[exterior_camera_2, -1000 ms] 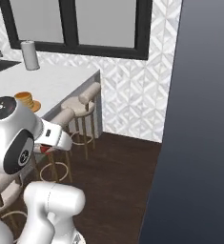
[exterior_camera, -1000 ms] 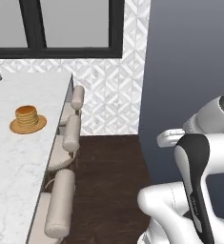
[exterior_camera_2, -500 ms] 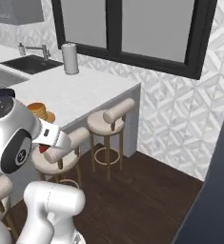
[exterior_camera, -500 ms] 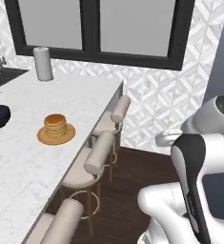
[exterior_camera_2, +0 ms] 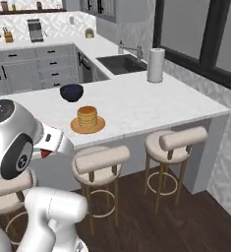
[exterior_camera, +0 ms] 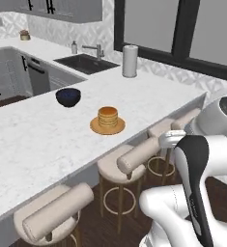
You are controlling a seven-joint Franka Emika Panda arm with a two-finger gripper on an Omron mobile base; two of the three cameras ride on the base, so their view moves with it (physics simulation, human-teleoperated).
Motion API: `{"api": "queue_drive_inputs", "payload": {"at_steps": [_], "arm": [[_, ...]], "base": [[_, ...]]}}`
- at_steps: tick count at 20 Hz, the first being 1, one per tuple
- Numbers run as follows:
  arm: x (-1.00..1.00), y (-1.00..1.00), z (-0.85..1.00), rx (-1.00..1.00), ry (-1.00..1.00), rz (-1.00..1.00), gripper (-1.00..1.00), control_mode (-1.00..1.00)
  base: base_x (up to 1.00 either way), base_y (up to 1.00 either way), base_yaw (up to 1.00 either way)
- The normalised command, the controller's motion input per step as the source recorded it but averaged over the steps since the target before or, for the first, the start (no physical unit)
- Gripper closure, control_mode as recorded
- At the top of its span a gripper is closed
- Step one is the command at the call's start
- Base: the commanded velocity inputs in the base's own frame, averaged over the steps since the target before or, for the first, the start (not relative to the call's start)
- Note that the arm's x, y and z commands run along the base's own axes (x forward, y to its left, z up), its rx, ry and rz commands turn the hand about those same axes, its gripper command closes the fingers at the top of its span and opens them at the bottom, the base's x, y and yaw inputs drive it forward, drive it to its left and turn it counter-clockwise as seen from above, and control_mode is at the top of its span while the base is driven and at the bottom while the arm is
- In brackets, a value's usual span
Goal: Take the strawberry from the fridge and place it on top of the pancake, located on the dining counter.
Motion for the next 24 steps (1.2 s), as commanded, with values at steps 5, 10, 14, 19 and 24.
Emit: {"api": "queue_drive_inputs", "payload": {"at_steps": [5,10,14,19,24], "arm": [[0.0,0.0,0.0,0.0,0.0,0.0,1.0,1.0],[0.0,0.0,0.0,0.0,0.0,0.0,1.0,1.0],[0.0,0.0,0.0,0.0,0.0,0.0,1.0,1.0],[0.0,0.0,0.0,0.0,0.0,0.0,1.0,1.0],[0.0,0.0,0.0,0.0,0.0,0.0,1.0,1.0]], "base": [[0.14,-0.83,0.75],[0.02,-0.98,0.65],[0.03,-0.77,0.54],[0.06,-0.24,0.19],[0.32,0.14,-0.03]]}}
